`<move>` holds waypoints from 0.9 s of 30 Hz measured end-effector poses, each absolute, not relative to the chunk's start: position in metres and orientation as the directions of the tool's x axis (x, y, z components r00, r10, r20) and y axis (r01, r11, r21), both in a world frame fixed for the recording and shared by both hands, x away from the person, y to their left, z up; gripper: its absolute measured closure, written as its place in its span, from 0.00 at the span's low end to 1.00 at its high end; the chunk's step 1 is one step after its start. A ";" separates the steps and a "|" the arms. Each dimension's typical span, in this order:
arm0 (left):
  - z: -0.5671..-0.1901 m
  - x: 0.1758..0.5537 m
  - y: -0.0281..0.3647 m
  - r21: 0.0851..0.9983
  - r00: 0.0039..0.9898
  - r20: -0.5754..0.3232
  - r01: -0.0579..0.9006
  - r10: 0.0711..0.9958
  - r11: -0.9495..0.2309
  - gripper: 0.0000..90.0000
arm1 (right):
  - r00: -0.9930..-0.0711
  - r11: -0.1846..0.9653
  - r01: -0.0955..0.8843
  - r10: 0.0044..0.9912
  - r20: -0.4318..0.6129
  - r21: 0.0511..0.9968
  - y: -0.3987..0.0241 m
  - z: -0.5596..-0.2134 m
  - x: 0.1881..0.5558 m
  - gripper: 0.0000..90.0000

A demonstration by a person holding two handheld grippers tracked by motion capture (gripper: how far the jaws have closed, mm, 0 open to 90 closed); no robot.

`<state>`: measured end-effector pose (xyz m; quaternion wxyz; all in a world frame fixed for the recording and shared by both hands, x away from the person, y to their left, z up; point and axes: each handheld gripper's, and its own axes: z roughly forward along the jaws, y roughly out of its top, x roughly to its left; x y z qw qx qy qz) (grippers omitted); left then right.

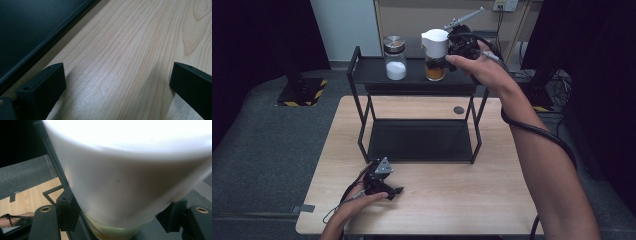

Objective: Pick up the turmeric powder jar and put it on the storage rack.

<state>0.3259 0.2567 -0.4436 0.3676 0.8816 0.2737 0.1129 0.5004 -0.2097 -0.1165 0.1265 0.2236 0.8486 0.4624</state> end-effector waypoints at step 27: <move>-0.444 0.326 0.257 0.710 0.825 -0.002 0.399 0.566 -0.580 0.00 | -0.853 0.477 0.278 0.522 -0.014 0.834 -0.216 -0.108 0.493 0.19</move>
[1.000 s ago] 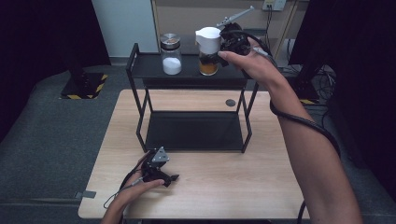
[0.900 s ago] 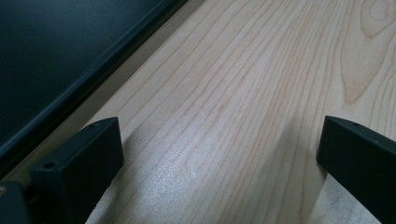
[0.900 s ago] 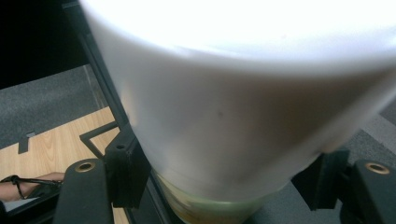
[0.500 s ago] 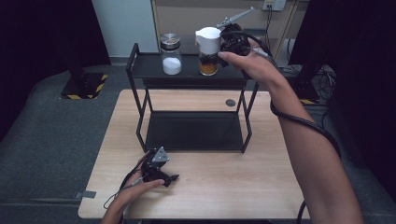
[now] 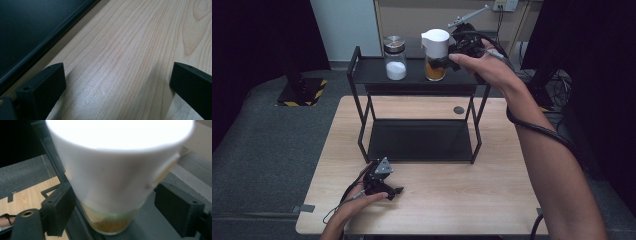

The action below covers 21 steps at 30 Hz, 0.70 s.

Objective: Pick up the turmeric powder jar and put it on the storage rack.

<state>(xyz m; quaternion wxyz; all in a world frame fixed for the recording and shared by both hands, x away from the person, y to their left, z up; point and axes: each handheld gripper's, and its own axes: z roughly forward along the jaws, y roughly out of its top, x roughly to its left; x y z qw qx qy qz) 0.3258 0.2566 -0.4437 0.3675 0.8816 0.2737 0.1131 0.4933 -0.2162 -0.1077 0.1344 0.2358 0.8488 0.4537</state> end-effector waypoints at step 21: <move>-0.444 0.326 0.257 0.710 0.825 -0.003 0.400 0.565 -0.580 0.00 | -0.842 0.468 0.268 0.539 -0.032 0.842 -0.234 -0.096 0.468 0.07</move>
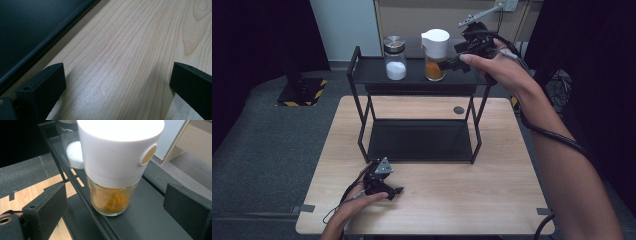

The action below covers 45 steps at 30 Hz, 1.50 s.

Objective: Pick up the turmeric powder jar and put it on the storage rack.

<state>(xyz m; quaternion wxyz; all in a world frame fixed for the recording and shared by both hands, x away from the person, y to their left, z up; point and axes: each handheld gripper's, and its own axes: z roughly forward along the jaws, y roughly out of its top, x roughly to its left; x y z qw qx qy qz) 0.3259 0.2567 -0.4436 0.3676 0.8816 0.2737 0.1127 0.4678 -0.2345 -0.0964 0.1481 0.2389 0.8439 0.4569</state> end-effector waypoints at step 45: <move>-0.444 0.325 0.257 0.712 0.824 -0.001 0.399 0.567 -0.578 0.00 | -0.877 0.487 0.203 0.476 -0.064 0.850 -0.240 -0.132 0.395 0.07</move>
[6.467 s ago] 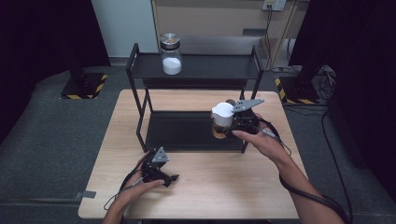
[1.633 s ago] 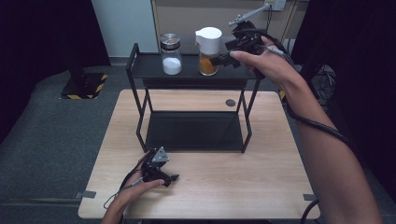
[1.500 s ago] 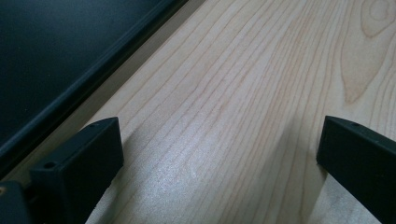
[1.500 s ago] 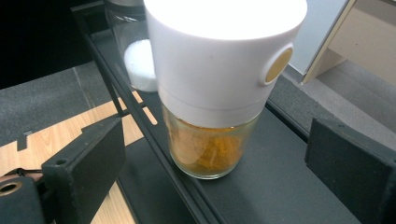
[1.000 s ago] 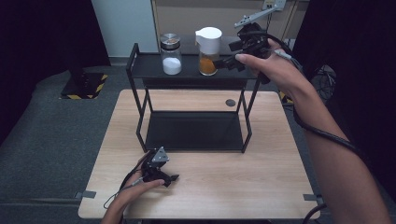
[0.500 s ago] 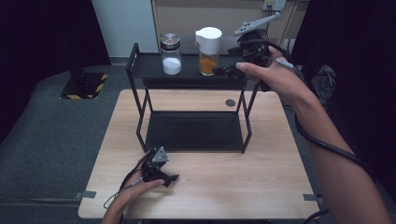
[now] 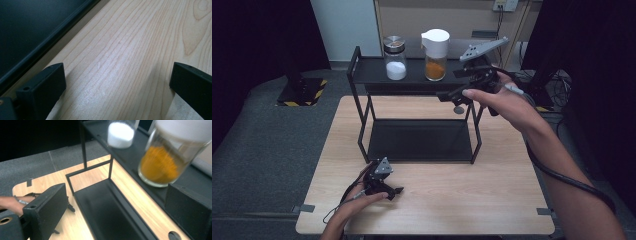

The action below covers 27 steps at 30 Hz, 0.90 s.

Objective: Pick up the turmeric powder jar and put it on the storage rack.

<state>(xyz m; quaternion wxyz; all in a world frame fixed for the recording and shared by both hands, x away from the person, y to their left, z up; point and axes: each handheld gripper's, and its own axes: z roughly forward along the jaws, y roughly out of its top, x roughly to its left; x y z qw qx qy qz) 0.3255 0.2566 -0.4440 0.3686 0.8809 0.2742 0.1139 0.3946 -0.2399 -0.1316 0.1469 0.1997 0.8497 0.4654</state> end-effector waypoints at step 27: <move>-0.444 0.325 0.257 0.711 0.824 0.001 0.398 0.567 -0.580 0.00 | -0.894 0.513 0.247 0.449 -0.011 0.822 -0.229 -0.219 0.368 0.07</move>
